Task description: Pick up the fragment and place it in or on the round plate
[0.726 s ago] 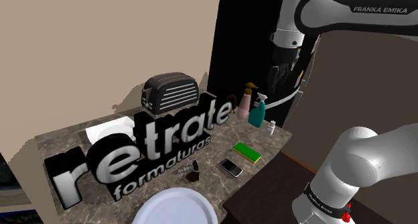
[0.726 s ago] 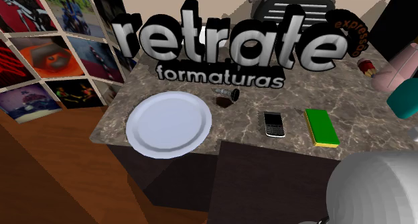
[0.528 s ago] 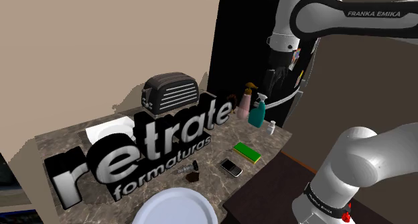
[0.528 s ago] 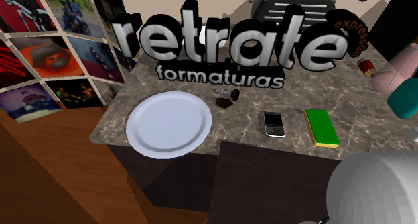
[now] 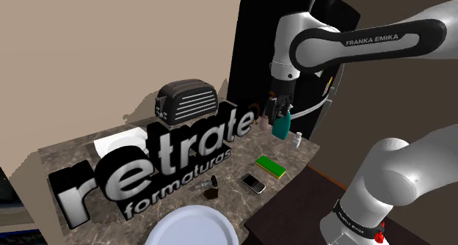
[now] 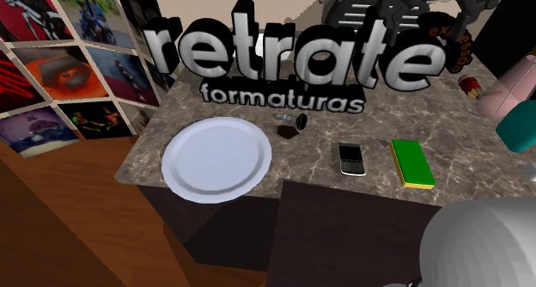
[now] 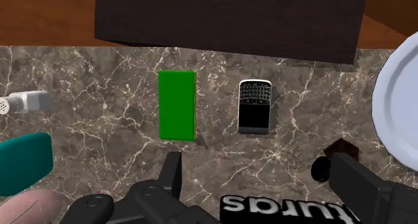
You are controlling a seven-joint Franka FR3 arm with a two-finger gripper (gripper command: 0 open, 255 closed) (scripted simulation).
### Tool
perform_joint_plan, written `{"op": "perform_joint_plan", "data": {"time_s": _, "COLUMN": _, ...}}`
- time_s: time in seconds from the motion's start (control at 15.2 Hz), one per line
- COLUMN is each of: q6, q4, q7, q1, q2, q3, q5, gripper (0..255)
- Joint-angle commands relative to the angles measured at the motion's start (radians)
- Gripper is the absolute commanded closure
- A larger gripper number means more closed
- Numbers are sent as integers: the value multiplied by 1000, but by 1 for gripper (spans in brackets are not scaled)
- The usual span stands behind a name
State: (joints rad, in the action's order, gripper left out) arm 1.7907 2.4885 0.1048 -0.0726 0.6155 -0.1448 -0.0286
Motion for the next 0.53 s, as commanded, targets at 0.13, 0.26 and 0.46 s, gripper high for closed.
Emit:
{"op": "perform_joint_plan", "data": {"time_s": 0.13, "q6": 118, "q4": 28, "q7": 54, "q1": -20, "q2": -104, "q3": -49, "q5": 22, "gripper": 0}}
{"op": "perform_joint_plan", "data": {"time_s": 0.26, "q6": 173, "q4": 31, "q7": 81, "q1": -28, "q2": -163, "q3": -73, "q5": 29, "gripper": 0}}
{"op": "perform_joint_plan", "data": {"time_s": 0.46, "q6": 255, "q4": 27, "q7": 123, "q1": -38, "q2": -261, "q3": -108, "q5": 32, "gripper": 0}}
